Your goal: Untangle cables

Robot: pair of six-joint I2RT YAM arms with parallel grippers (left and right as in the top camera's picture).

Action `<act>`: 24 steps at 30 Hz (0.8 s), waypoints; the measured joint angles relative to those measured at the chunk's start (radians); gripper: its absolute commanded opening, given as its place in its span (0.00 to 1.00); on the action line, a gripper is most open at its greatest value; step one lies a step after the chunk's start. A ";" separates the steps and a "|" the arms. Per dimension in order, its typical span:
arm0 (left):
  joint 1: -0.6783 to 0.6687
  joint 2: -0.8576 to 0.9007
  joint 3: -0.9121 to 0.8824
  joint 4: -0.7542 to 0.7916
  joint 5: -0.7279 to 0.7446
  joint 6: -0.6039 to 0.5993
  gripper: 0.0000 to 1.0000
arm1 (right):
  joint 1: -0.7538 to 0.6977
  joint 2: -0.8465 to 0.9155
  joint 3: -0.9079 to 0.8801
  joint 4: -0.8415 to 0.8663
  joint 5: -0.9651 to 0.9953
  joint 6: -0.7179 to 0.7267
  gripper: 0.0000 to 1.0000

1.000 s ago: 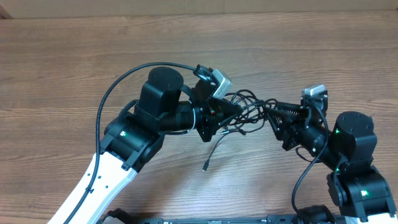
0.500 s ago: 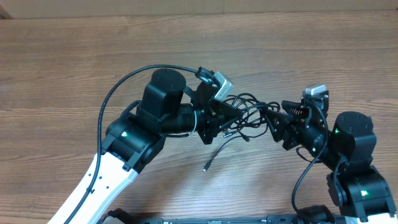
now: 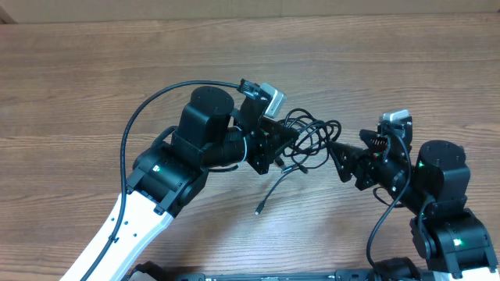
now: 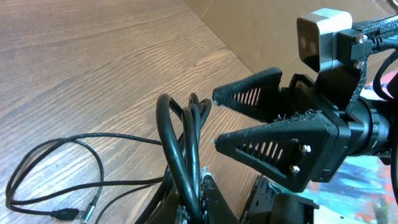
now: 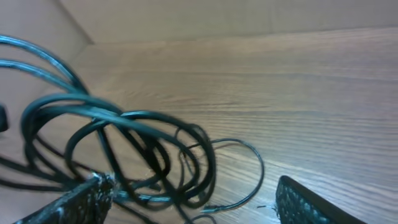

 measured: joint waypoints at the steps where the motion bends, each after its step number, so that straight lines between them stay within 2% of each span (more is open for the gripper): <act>1: 0.000 0.000 0.000 -0.002 0.002 -0.008 0.04 | 0.000 0.000 0.000 0.004 0.012 0.001 0.83; 10: -0.023 0.000 0.000 -0.001 0.031 -0.034 0.04 | 0.000 0.004 0.000 0.047 0.058 0.000 0.86; 16: -0.041 0.000 0.000 0.010 0.034 -0.040 0.04 | 0.000 0.063 0.000 0.047 0.099 0.000 0.80; 24: -0.041 0.000 0.000 0.022 0.046 -0.056 0.04 | 0.000 0.102 0.000 0.074 0.117 0.000 0.80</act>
